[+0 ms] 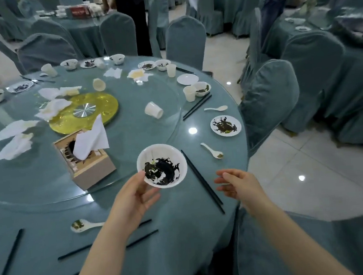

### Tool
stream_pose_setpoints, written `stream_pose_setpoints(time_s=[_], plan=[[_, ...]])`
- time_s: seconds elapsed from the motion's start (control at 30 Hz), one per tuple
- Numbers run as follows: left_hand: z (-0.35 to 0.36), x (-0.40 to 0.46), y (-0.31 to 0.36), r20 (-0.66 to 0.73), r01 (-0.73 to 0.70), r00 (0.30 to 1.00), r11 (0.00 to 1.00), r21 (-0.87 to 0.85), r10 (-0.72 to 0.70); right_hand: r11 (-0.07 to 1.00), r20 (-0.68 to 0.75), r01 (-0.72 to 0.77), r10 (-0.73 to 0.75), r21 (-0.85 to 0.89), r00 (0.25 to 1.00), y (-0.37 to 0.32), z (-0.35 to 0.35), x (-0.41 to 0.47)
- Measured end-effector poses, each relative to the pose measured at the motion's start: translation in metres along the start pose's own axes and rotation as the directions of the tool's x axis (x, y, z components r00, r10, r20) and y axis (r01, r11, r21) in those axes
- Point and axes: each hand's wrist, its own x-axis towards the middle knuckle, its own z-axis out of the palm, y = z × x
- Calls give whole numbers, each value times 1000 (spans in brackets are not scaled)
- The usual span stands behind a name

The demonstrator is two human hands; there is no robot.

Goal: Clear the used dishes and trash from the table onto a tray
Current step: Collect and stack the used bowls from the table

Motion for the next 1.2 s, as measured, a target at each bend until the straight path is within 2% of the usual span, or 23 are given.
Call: stream_pose_setpoints(time_s=[0.17,0.37,0.6,0.77,0.93,1.03,1.1,1.2], plan=[[25,-37,-33,154,119,981,993,-6,-117,989,-159,-25,47,143,986,53,-62,-86],[81,-82,-90,279,256,923,964,69,-265,961,-403,4,112,277,908,111,-149,-185],[209,-136,-163,456,305,809,928,212,-370,934,-588,69,162,350,792,166,-257,-289],[355,-192,-231,605,325,685,913,245,-406,965,-651,110,73,236,756,158,-372,-355],[496,-253,-305,684,369,604,904,215,-409,995,-668,92,-39,44,743,145,-493,-412],[560,-274,-338,717,356,565,905,233,-407,995,-700,102,-63,15,712,138,-563,-432],[595,-275,-353,727,338,565,913,229,-391,994,-713,106,-79,-7,697,131,-605,-434],[647,-258,-371,692,322,628,929,185,-356,992,-703,114,-112,-45,702,120,-668,-420]])
